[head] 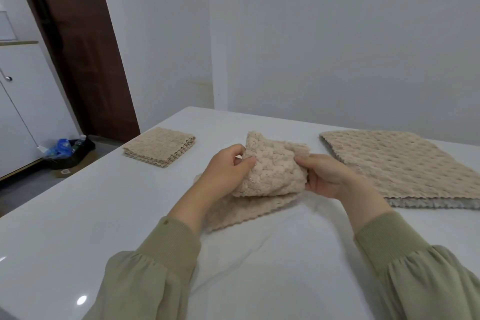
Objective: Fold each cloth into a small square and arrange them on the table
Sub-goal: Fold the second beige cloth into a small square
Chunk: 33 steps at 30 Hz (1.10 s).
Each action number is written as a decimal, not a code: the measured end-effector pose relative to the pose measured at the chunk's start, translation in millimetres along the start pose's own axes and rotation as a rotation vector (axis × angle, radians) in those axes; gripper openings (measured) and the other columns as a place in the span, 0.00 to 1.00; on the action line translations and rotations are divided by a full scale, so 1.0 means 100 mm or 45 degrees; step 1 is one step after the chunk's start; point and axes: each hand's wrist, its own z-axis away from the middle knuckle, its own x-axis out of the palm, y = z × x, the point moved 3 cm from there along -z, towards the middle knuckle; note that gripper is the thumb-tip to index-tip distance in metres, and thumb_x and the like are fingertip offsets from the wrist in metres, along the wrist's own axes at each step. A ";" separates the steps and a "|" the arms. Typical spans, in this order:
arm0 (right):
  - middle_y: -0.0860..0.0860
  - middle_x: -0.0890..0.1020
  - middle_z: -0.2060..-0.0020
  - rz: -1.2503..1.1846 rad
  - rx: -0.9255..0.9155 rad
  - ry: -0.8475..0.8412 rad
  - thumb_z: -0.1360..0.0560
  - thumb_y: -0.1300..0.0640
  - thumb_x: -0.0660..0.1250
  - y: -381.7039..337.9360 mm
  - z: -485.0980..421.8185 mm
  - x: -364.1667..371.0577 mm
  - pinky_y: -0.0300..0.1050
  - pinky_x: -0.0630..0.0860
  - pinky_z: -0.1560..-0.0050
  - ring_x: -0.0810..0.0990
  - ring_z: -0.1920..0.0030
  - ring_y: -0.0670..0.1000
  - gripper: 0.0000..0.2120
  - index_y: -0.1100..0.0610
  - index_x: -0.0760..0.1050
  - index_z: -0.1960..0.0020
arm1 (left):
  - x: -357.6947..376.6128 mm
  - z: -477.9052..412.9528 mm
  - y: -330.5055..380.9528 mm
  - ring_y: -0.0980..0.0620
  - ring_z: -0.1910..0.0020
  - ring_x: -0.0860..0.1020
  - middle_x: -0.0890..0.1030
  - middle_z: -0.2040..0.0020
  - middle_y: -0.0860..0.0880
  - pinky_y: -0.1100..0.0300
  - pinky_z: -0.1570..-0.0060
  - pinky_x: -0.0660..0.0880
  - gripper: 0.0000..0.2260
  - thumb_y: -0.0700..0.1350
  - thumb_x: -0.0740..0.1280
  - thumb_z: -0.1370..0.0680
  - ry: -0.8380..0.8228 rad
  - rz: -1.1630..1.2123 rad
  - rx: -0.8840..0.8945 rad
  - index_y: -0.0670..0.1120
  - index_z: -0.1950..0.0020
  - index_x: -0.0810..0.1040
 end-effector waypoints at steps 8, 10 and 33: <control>0.63 0.82 0.50 -0.063 0.108 -0.252 0.40 0.62 0.78 -0.21 0.20 0.02 0.53 0.82 0.62 0.84 0.55 0.59 0.27 0.66 0.77 0.42 | 0.16 0.08 0.14 0.50 0.54 0.81 0.82 0.48 0.42 0.58 0.49 0.75 0.14 0.43 0.68 0.26 -0.525 1.283 -0.347 0.39 0.42 0.79; 0.61 0.84 0.57 -0.032 0.086 -0.259 0.44 0.60 0.81 -0.26 0.25 0.00 0.51 0.82 0.65 0.85 0.60 0.57 0.23 0.65 0.81 0.51 | 0.16 0.04 0.12 0.48 0.48 0.78 0.79 0.43 0.40 0.57 0.45 0.72 0.16 0.44 0.69 0.28 -0.518 1.350 -0.337 0.39 0.42 0.80; 0.58 0.85 0.60 0.452 -0.560 0.329 0.22 0.65 0.61 -0.24 0.03 0.01 0.45 0.81 0.65 0.83 0.65 0.53 0.07 0.65 0.77 0.48 | 0.01 -0.07 -0.23 0.50 0.72 0.81 0.83 0.64 0.45 0.62 0.73 0.75 0.05 0.37 0.63 0.23 0.383 0.276 -0.303 0.42 0.55 0.78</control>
